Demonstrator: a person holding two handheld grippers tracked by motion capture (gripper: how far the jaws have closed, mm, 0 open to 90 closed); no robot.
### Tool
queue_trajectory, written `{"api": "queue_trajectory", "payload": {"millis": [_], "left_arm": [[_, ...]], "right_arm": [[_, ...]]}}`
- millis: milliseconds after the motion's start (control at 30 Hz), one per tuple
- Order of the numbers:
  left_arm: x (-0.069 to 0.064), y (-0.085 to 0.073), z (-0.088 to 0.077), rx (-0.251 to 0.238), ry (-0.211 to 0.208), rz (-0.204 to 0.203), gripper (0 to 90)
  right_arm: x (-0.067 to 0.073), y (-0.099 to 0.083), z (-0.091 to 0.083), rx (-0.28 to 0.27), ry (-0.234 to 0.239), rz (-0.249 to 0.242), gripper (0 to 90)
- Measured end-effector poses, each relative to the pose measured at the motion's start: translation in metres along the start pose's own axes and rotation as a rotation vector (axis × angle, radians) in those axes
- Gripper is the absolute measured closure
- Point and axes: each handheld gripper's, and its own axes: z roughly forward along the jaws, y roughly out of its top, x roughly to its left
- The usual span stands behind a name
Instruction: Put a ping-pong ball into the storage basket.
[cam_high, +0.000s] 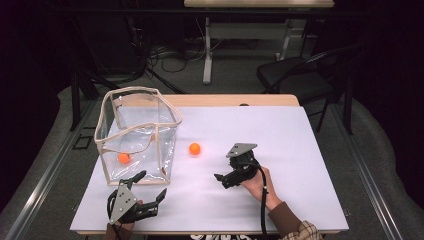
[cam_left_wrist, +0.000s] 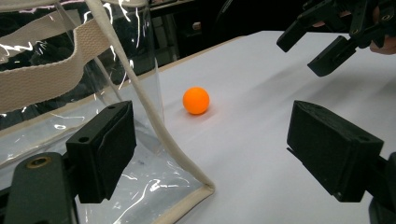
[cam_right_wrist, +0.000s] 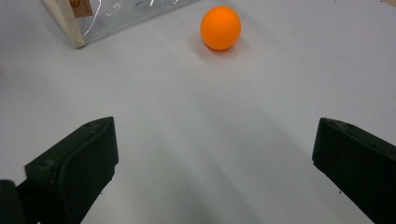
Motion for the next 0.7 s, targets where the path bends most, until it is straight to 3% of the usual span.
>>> {"api": "queue_trajectory", "payload": {"millis": [700], "left_arm": [[0.0,0.0,0.002,0.004,-0.005,0.005,15.6]], "right_arm": [[-0.008,0.03,0.035,0.004,0.017,-0.01,0.0]]}}
